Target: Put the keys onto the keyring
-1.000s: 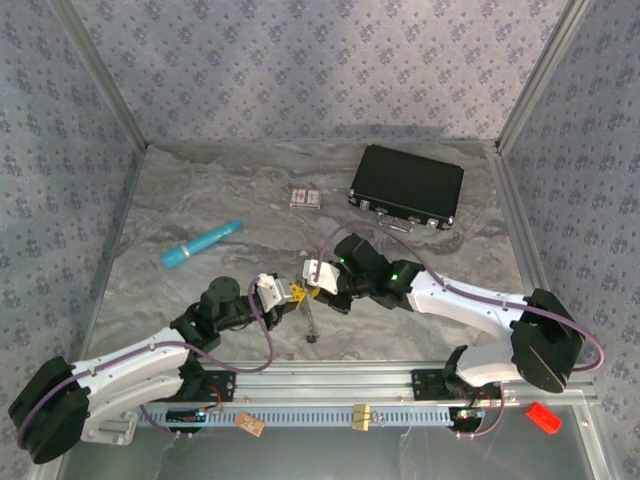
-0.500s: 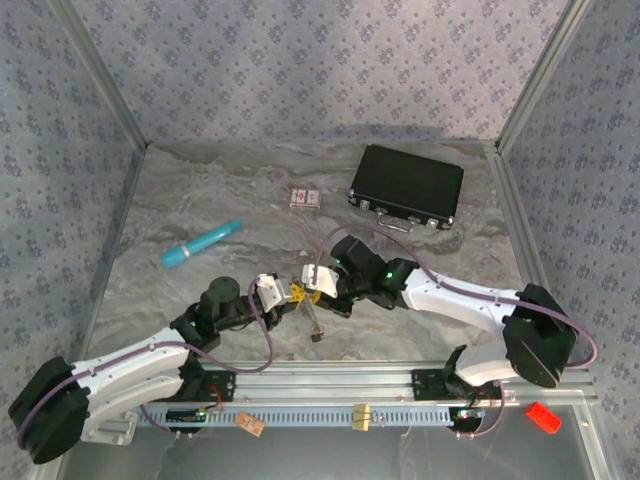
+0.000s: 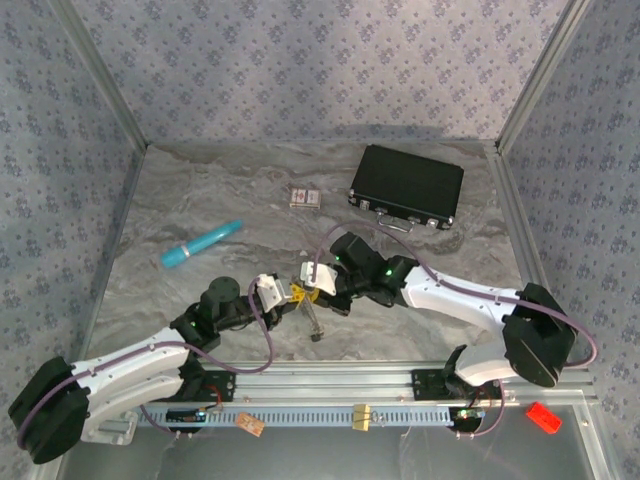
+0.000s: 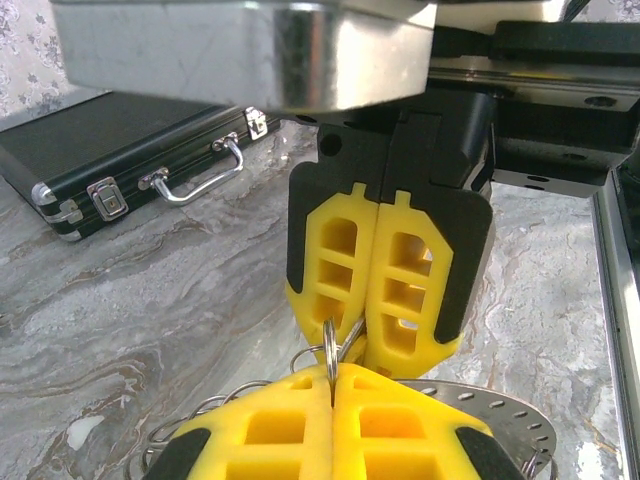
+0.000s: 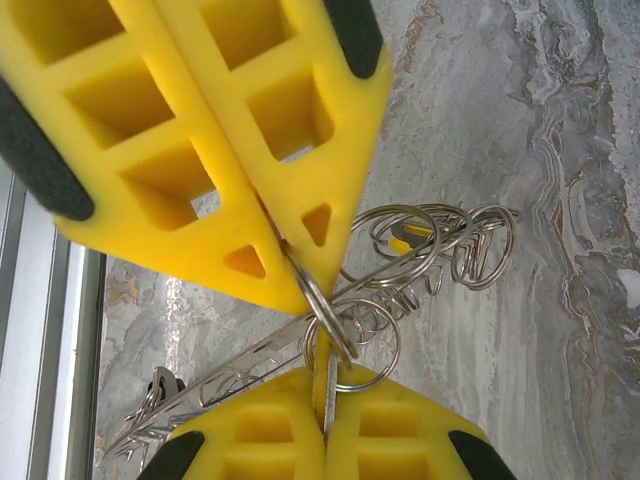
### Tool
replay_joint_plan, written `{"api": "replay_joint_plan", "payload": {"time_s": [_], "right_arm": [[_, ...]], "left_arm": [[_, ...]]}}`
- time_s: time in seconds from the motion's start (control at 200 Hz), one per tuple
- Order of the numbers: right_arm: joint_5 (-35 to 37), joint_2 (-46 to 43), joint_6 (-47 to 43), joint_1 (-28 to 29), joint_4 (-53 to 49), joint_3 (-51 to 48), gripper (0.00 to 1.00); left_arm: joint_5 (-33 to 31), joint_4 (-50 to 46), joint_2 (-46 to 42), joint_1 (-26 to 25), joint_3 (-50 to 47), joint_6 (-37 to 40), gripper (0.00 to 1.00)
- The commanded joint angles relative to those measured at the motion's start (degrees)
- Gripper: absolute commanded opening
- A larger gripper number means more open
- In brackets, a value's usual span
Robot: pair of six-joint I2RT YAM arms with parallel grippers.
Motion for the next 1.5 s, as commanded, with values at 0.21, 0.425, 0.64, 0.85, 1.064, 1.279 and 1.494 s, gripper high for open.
{"api": "replay_joint_plan", "payload": {"time_s": [0.21,0.425,0.64,0.85,1.064,1.279,1.494], "right_arm": [[0.2,-4.2,-0.4,-1.3,0.5,1.2,0.0],[1.3,-4.5,-0.8,-1.4,0.7,1.4,0.0],[3.7,-5.0,-1.9,-1.4,-0.1,1.6,0.0],[6.6,-5.0,-5.1,-1.0,-5.7,3.9,0.0],[18.4,-2.5,-9.9,0.4,-18.4,9.8,0.0],[23.3,-0.8,-11.3,2.4,-21.7,12.4,0.0],[22.8,-1.3,-12.4,3.3,-22.9,15.9,0.0]], "left_arm": [[1.2,-0.5,0.5,0.4,2.1,1.1,0.0],[2.2,-1.0,1.4,0.4,2.8,1.3,0.0],[2.5,-1.6,2.0,0.4,3.0,1.3,0.0],[2.1,-3.1,2.4,0.4,3.7,1.9,0.0],[1.2,-3.8,1.4,0.4,3.5,2.1,0.0],[-0.2,-3.3,0.9,0.4,3.1,1.3,0.11],[-4.1,-1.4,-3.2,0.4,1.0,0.0,0.51]]}}
